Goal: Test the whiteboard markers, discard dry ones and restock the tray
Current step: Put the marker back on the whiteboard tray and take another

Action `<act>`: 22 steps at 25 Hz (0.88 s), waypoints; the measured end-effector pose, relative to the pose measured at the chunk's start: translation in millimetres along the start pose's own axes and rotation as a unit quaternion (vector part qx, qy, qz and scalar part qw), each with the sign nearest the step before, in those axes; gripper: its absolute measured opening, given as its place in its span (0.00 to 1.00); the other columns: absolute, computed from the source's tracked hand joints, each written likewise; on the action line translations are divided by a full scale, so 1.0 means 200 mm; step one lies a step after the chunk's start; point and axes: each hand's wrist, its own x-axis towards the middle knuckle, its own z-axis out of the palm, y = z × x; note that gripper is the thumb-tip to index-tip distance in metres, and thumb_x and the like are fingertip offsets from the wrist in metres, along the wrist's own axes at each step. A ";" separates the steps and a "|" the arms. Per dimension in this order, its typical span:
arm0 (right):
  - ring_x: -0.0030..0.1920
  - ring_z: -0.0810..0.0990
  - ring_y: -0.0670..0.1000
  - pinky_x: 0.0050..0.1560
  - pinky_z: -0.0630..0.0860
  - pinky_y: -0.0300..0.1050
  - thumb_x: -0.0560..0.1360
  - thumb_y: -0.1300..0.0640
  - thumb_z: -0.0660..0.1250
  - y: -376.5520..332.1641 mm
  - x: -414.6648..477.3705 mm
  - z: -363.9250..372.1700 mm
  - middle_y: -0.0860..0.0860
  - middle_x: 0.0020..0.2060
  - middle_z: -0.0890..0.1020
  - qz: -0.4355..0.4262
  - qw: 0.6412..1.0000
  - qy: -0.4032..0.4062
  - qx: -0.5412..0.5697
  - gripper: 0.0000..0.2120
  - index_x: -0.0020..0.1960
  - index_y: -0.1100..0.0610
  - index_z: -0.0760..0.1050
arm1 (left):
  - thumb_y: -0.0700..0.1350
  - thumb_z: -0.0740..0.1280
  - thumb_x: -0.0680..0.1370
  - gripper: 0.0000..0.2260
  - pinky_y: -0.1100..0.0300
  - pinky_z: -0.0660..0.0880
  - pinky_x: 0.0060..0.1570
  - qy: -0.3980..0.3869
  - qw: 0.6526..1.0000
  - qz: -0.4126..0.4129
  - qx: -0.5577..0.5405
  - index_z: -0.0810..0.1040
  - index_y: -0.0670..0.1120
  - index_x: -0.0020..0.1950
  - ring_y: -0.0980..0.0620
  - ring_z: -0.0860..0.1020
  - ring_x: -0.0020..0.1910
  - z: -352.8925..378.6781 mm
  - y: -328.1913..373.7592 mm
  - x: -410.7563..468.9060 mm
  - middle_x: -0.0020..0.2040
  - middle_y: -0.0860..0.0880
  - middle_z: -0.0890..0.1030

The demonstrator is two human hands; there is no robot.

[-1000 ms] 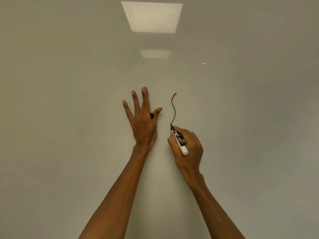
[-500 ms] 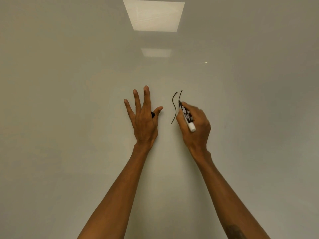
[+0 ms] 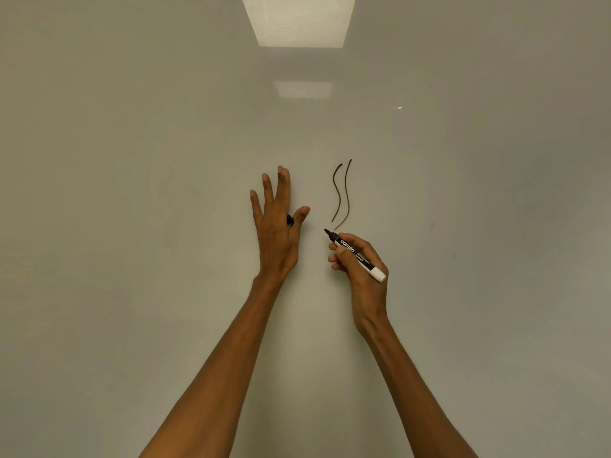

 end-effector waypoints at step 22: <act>0.56 0.82 0.67 0.58 0.79 0.56 0.76 0.61 0.65 0.16 -0.43 0.26 0.68 0.55 0.81 0.163 0.965 -0.080 0.190 0.14 0.59 0.67 0.78 | 0.60 0.49 0.84 0.31 0.49 0.57 0.78 -0.059 0.627 -0.376 -0.679 0.75 0.36 0.68 0.44 0.72 0.71 -0.33 0.08 -0.51 0.66 0.38 0.77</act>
